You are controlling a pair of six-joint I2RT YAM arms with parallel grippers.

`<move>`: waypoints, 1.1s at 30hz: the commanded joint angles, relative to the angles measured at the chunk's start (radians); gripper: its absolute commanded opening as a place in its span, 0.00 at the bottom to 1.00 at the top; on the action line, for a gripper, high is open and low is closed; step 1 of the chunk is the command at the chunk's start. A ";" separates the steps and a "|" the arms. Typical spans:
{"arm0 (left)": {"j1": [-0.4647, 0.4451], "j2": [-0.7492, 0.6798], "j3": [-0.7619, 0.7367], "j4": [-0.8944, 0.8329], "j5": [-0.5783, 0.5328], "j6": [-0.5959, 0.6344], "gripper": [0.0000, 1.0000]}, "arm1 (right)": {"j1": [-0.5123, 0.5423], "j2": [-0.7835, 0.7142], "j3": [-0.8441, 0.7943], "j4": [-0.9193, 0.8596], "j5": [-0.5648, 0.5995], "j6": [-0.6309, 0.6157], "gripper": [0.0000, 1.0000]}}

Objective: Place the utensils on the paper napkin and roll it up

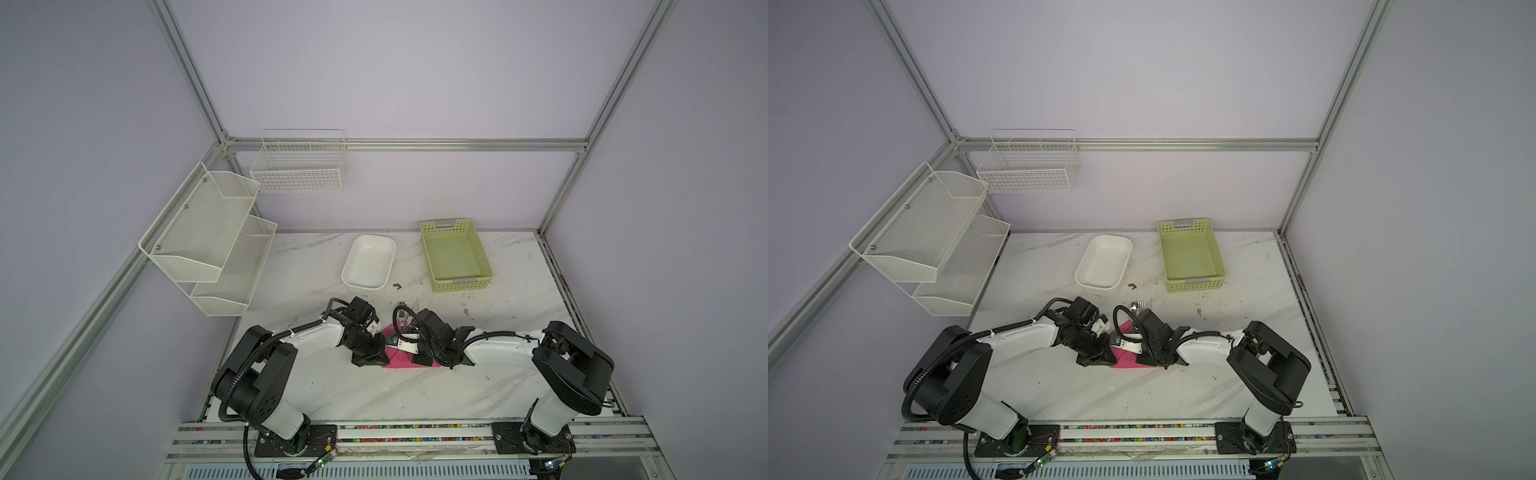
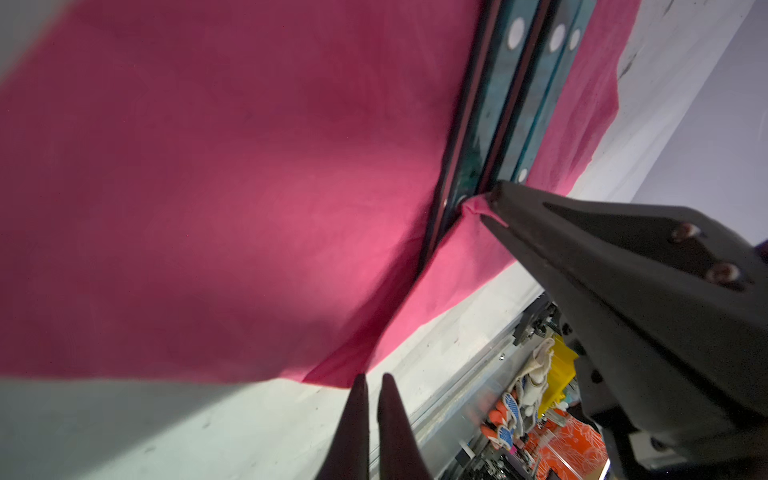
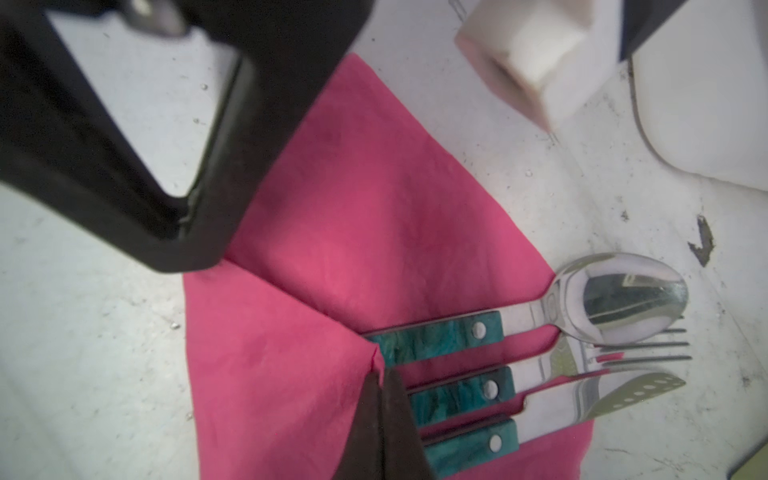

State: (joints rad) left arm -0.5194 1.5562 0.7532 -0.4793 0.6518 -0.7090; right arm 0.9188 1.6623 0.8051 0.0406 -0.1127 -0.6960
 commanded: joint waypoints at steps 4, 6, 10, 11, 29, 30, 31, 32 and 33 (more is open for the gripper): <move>-0.004 0.016 -0.040 0.151 0.121 -0.067 0.08 | -0.007 0.006 -0.007 -0.015 0.000 -0.012 0.00; -0.004 0.026 -0.044 0.151 0.111 -0.063 0.08 | -0.007 0.007 -0.008 -0.016 0.002 -0.010 0.00; -0.004 0.065 -0.053 0.130 0.074 -0.045 0.08 | -0.008 0.011 -0.007 -0.018 0.002 -0.013 0.00; -0.004 0.074 -0.052 0.122 0.064 -0.040 0.07 | -0.007 0.011 -0.004 -0.019 0.001 -0.013 0.00; -0.003 0.105 -0.070 0.087 -0.010 -0.018 0.06 | -0.008 -0.107 0.055 -0.078 0.018 0.319 0.28; -0.002 0.104 -0.071 0.087 -0.011 -0.019 0.05 | -0.007 -0.117 0.066 -0.097 0.015 0.392 0.28; -0.003 0.102 -0.072 0.087 -0.014 -0.019 0.05 | -0.007 -0.128 0.073 -0.110 0.011 0.454 0.28; -0.004 0.102 -0.074 0.087 -0.015 -0.020 0.05 | -0.001 -0.145 0.084 -0.125 0.003 0.532 0.27; -0.004 0.102 -0.075 0.088 -0.017 -0.022 0.05 | -0.002 -0.162 0.085 -0.127 -0.022 0.615 0.25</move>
State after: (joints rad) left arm -0.5186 1.6466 0.7258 -0.3733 0.7033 -0.7403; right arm 0.9108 1.5558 0.8566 -0.0315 -0.0990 -0.3481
